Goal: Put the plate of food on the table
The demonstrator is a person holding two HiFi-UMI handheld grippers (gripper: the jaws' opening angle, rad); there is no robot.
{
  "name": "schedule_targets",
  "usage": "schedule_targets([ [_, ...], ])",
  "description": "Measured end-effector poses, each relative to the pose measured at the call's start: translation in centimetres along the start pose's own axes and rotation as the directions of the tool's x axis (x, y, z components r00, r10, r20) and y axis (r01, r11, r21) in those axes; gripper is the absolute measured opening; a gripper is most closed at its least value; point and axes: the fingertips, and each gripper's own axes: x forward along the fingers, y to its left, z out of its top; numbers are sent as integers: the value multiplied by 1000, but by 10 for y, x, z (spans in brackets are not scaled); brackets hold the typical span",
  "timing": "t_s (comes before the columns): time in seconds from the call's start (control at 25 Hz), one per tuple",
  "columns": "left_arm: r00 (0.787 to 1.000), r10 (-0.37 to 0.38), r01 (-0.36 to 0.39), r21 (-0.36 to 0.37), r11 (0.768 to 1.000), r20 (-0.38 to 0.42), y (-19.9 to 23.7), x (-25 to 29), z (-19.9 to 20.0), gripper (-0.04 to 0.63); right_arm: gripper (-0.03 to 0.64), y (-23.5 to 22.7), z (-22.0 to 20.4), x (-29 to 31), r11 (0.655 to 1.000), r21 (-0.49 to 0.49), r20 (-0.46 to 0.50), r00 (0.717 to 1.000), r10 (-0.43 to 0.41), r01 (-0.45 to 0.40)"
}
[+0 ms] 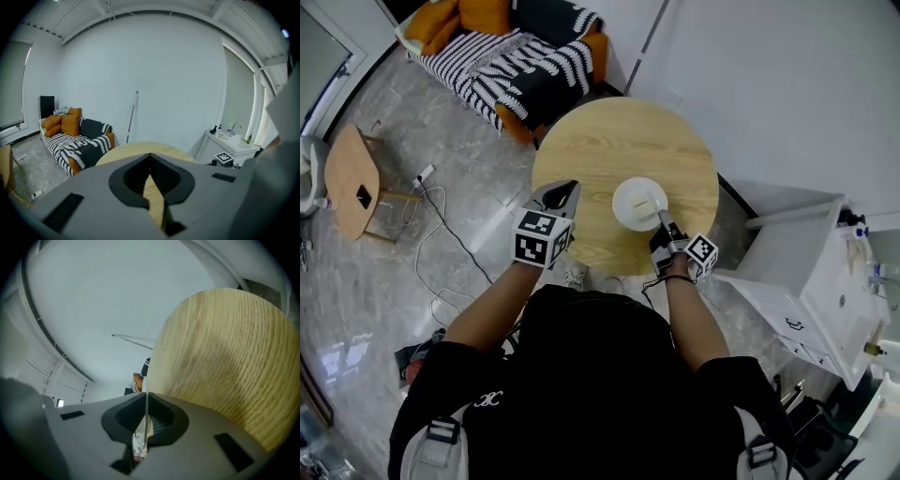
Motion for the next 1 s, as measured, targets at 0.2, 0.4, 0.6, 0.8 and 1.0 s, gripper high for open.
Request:
schedule_targets([
  [0.2,1000,5,-5,4,1000,-6,-1,1,0,8,21,-11,-3,0,1000,19,-14,1000,-16,16],
  [0.4,1000,9,-9,13,1000,-18,2,1,-1,8,21,-14,-2,6,1000,16,-19,1000,-16,17],
  [0.6,999,25,-24,16,1000,-43,4,0,-9,8,20,-17,0,10,1000,15,-23,1000,-15,15],
  [0.8,998,45,-44,18,999,-49,6,-5,-10,8,21,-20,-5,13,999,25,-29,999,-34,34],
  [1.0,997,58,-57,14,998,-46,7,-6,-7,8,21,-23,-6,16,998,11,-47,997,-58,59],
])
